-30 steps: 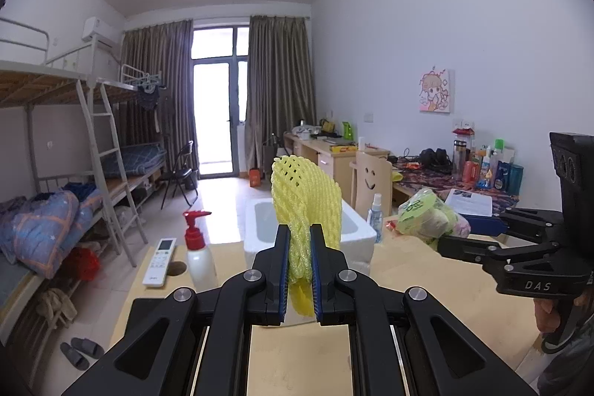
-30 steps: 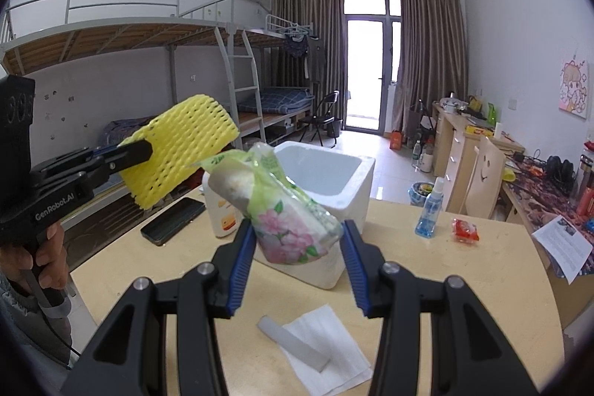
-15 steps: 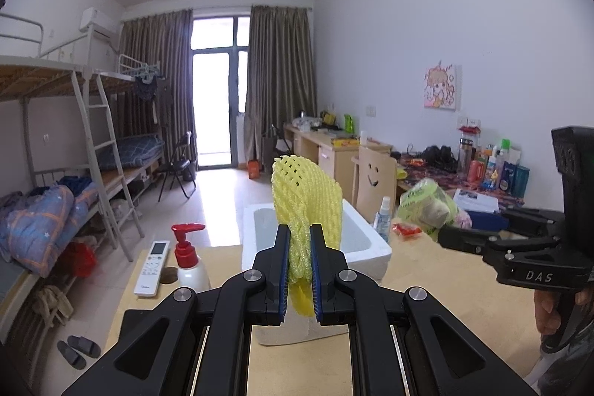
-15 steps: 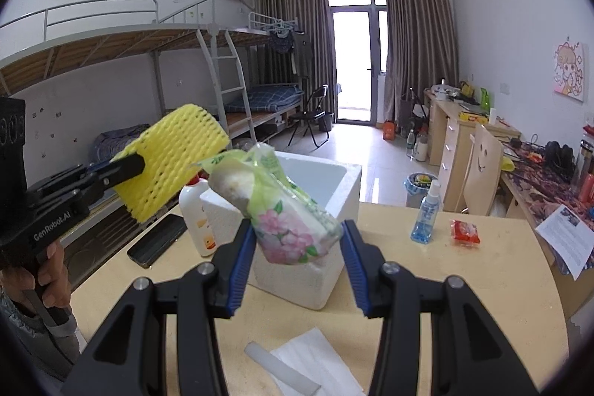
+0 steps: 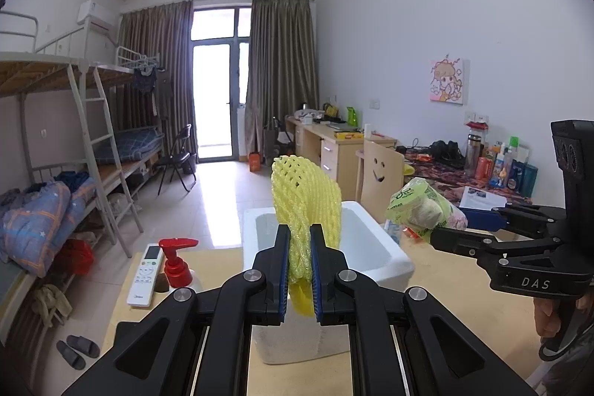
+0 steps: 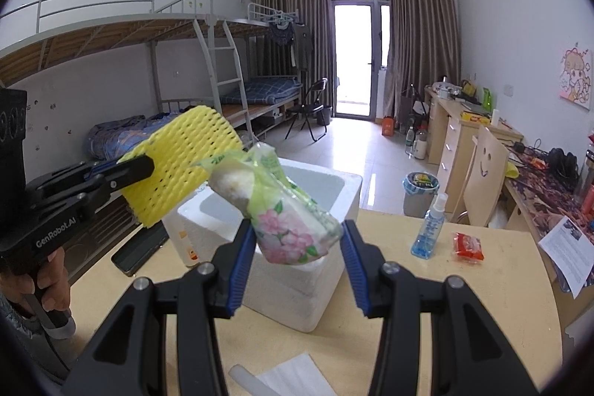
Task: Organize soft objects
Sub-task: 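Lift and carry the sleeve and packet with both tools over the foam box, then open the right tool to drop the floral packet into the foam box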
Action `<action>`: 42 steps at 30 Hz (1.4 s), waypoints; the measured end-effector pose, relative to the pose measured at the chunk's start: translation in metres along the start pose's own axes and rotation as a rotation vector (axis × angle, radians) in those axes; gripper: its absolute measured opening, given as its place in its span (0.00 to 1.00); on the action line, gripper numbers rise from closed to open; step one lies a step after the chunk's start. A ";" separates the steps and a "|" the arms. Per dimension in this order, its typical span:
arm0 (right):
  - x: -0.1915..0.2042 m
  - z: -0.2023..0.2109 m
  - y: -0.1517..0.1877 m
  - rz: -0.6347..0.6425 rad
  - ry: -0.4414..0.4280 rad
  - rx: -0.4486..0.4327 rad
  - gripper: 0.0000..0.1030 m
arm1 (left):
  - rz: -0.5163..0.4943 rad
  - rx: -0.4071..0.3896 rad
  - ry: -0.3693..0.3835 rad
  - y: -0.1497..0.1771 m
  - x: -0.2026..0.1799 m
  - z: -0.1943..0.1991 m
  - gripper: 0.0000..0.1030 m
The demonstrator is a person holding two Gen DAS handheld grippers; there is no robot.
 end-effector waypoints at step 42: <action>0.013 -0.083 -0.022 0.037 -0.041 0.082 0.95 | 0.015 0.026 -0.083 0.003 0.034 -0.020 0.10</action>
Point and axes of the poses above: each gripper's, at about its wrist camera, not at the fingertips, and z roughly against the way its jaws point, x to its left, y to its underside, the point moved 4 cm from there along -z, roughly the way its jaws point, and after that the axes turned 13 degrees about -z, right-handed, at the moved point
